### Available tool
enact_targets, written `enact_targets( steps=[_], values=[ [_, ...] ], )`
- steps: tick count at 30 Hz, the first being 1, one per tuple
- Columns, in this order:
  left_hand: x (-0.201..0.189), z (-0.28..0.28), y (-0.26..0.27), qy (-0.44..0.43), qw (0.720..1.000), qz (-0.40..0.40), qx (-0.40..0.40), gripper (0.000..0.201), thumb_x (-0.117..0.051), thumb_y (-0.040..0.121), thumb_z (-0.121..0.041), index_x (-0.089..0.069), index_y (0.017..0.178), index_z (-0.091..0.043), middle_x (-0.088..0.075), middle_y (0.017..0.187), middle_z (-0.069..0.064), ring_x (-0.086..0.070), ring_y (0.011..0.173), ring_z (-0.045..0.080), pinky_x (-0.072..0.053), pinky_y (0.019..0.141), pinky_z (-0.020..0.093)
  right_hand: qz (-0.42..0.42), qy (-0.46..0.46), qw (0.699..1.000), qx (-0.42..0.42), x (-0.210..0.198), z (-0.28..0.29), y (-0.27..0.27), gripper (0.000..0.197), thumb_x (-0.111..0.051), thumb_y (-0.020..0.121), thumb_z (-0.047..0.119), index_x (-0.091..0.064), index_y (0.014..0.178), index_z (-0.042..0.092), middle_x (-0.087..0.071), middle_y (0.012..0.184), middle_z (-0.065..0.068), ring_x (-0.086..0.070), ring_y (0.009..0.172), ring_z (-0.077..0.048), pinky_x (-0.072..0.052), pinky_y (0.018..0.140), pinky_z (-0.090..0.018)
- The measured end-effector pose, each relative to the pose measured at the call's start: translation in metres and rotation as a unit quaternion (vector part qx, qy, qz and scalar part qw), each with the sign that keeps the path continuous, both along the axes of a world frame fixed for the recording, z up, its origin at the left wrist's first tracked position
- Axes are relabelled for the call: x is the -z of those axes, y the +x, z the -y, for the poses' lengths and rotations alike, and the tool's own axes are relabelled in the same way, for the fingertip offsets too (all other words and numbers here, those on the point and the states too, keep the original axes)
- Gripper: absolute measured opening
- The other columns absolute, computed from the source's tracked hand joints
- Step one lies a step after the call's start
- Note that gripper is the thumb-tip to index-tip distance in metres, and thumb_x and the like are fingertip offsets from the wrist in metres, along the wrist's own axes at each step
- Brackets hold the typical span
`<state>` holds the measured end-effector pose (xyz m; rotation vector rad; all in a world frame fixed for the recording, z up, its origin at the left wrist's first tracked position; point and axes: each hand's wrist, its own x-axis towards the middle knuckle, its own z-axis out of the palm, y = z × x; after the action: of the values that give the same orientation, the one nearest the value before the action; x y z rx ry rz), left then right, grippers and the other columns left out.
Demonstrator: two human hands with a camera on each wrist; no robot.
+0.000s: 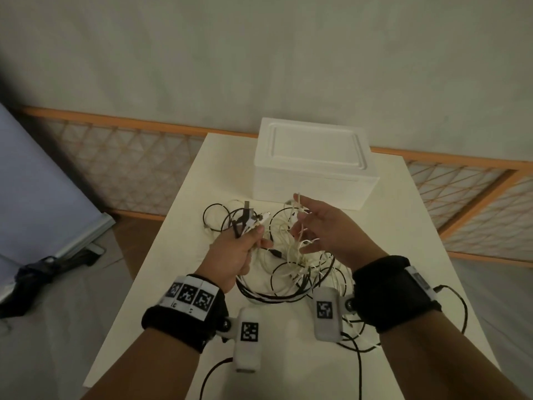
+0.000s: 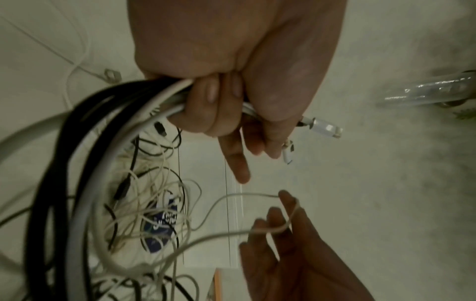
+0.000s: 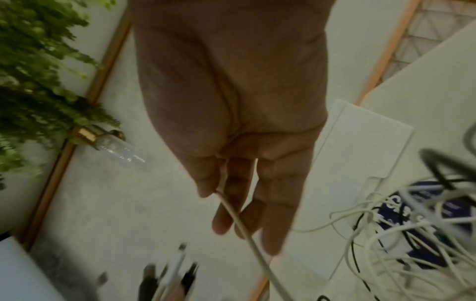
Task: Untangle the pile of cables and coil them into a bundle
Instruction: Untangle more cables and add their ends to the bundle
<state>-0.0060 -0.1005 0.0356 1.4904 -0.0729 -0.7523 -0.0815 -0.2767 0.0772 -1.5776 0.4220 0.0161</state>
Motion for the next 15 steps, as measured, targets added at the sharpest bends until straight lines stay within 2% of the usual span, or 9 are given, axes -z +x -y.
enact_targets(
  steps=[1,3,4,6,8,11,13,14,15],
  values=[
    [0.001,0.004,-0.001,-0.004,1.000,0.013,0.010,0.023,-0.059,0.093,-0.029,-0.059,0.084,-0.008,-0.068,0.084,0.012,-0.022,0.034,0.007,-0.018,0.038,0.017,0.003,0.002,1.000,0.013,-0.002,-0.002,0.000,0.037,-0.049,0.098,0.015,-0.048,0.132,0.028,-0.063,0.078,-0.008,-0.059,0.068,-0.017,-0.055,0.069,-0.039],
    [-0.002,0.011,-0.006,-0.025,0.998,0.039,0.042,0.012,-0.064,0.090,-0.026,-0.067,0.092,-0.014,-0.056,0.078,0.014,-0.023,0.036,0.008,-0.019,0.038,0.018,0.015,0.005,0.999,0.032,-0.004,-0.006,0.002,0.037,-0.049,0.098,0.012,-0.048,0.132,0.024,-0.063,0.075,-0.008,-0.061,0.063,-0.015,-0.057,0.068,-0.039],
    [-0.004,0.014,-0.010,-0.037,0.996,0.048,0.064,0.006,-0.066,0.089,-0.021,-0.069,0.093,-0.018,-0.053,0.071,0.010,-0.023,0.038,0.008,-0.019,0.039,0.019,0.025,0.001,0.999,0.036,-0.005,-0.007,0.003,0.036,-0.050,0.097,0.011,-0.049,0.132,0.022,-0.063,0.073,-0.007,-0.062,0.063,-0.014,-0.057,0.067,-0.038],
    [-0.006,0.021,-0.014,-0.041,0.992,0.060,0.105,0.010,-0.070,0.084,-0.014,-0.069,0.091,-0.021,-0.056,0.066,0.001,-0.023,0.040,0.009,-0.018,0.041,0.019,0.054,-0.007,0.998,0.042,-0.006,-0.010,0.003,0.035,-0.051,0.096,0.010,-0.051,0.131,0.019,-0.063,0.071,-0.004,-0.064,0.063,-0.013,-0.059,0.065,-0.037],
    [-0.007,0.026,-0.017,-0.033,0.990,0.063,0.119,0.013,-0.072,0.081,-0.011,-0.068,0.089,-0.020,-0.056,0.065,0.000,-0.023,0.040,0.009,-0.018,0.041,0.019,0.076,-0.015,0.996,0.053,-0.004,-0.011,0.003,0.035,-0.054,0.095,0.010,-0.053,0.130,0.016,-0.064,0.071,-0.002,-0.064,0.065,-0.013,-0.057,0.061,-0.033],
    [-0.008,0.028,-0.015,-0.017,0.994,0.052,0.095,0.011,-0.071,0.080,-0.007,-0.067,0.086,-0.015,-0.053,0.060,0.002,-0.024,0.038,0.008,-0.019,0.040,0.018,0.096,0.000,0.993,0.070,-0.001,-0.010,0.001,0.033,-0.055,0.094,0.009,-0.056,0.126,0.015,-0.067,0.074,0.001,-0.066,0.069,-0.014,-0.057,0.064,-0.032],
    [-0.012,0.026,-0.011,-0.035,0.996,0.043,0.063,0.009,-0.072,0.081,-0.008,-0.066,0.082,-0.014,-0.052,0.057,-0.001,-0.024,0.036,0.007,-0.020,0.038,0.018,0.103,0.020,0.993,0.061,0.002,-0.008,-0.002,0.031,-0.057,0.092,0.008,-0.055,0.122,0.013,-0.067,0.086,-0.005,-0.066,0.078,-0.019,-0.057,0.075,-0.036],
    [-0.015,0.025,-0.008,-0.050,0.997,0.037,0.044,0.008,-0.072,0.081,-0.010,-0.065,0.080,-0.014,-0.052,0.056,-0.001,-0.024,0.036,0.006,-0.020,0.036,0.018,0.091,0.012,0.995,0.034,0.004,-0.008,-0.005,0.030,-0.059,0.091,0.009,-0.054,0.121,0.012,-0.066,0.092,-0.006,-0.065,0.083,-0.020,-0.054,0.079,-0.034],
    [-0.019,0.024,-0.004,-0.065,0.997,0.031,0.024,0.008,-0.072,0.081,-0.012,-0.065,0.079,-0.014,-0.054,0.060,0.001,-0.024,0.036,0.006,-0.020,0.035,0.018,0.062,-0.035,0.997,-0.017,0.008,-0.008,-0.009,0.028,-0.061,0.090,0.011,-0.055,0.118,0.012,-0.065,0.095,-0.004,-0.064,0.086,-0.017,-0.052,0.081,-0.029]
  ],
)
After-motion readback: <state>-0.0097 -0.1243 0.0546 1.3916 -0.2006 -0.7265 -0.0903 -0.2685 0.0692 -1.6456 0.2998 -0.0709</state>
